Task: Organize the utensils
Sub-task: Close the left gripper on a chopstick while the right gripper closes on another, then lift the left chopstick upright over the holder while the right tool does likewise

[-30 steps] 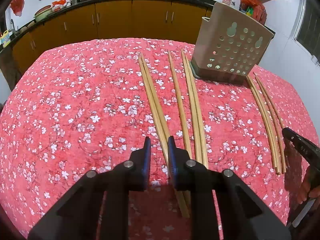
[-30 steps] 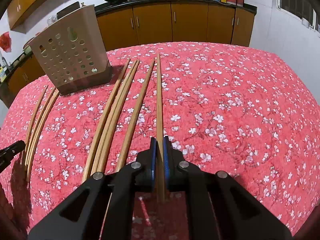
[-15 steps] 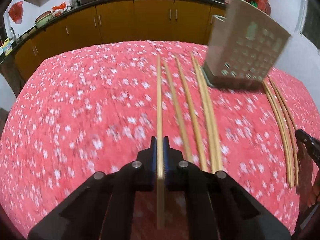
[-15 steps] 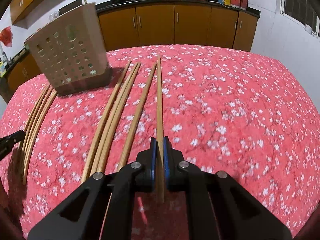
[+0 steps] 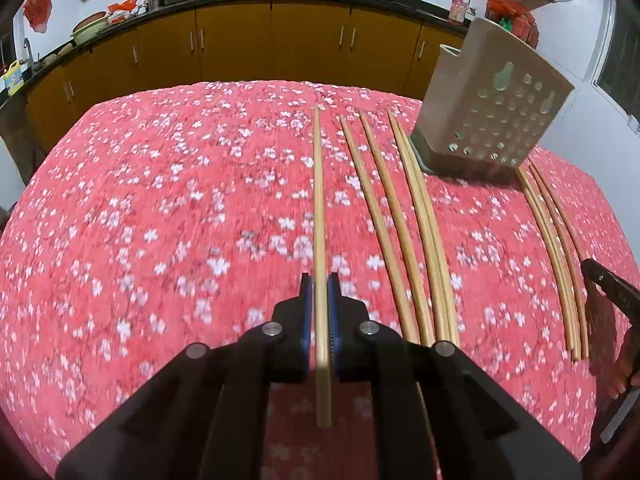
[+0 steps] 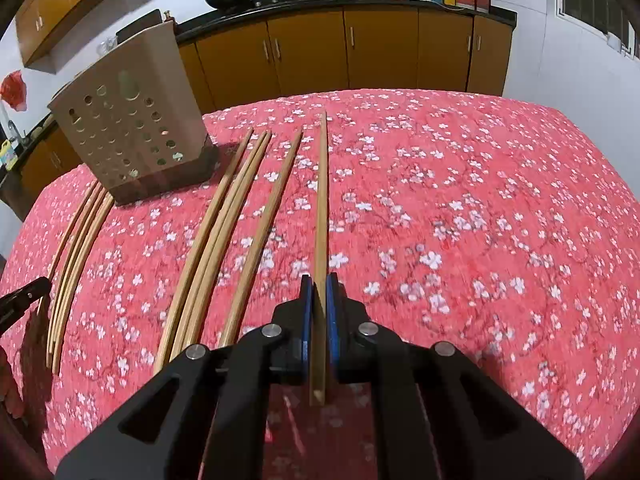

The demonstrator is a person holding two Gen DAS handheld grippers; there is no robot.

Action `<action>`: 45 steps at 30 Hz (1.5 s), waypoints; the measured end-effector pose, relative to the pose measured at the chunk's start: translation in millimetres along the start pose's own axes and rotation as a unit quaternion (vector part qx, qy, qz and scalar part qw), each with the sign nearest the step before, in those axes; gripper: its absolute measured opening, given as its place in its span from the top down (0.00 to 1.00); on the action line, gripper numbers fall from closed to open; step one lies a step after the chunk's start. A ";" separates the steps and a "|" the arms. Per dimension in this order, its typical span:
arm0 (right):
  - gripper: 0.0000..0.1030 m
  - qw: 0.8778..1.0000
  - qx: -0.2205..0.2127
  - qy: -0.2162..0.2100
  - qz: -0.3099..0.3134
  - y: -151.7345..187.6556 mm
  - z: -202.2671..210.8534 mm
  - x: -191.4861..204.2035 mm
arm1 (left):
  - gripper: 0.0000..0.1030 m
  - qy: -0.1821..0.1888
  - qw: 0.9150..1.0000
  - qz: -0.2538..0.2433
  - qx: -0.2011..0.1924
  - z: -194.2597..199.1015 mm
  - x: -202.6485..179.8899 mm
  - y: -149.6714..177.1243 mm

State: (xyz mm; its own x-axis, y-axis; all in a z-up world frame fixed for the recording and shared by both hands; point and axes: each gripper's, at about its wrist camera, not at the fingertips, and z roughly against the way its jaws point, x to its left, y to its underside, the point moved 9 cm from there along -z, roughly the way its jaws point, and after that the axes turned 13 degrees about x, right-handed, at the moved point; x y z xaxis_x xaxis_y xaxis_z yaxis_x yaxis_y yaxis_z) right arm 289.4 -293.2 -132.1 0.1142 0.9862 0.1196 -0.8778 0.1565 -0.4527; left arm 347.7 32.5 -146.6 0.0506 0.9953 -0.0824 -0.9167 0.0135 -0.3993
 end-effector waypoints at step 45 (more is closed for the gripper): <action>0.92 0.975 -0.220 0.003 0.012 -55.8 165.0 -4.0 | 0.93 -0.022 0.976 0.000 -0.216 196.3 5.1 -47.3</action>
State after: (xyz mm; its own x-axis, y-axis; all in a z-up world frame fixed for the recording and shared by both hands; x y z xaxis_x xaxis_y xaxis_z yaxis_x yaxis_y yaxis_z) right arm 261.2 -314.7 38.4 0.0995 0.9901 0.0994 -0.5952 0.1392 -0.7914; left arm 313.5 55.7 51.1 0.0253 0.9986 -0.0467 -0.6631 -0.0182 -0.7483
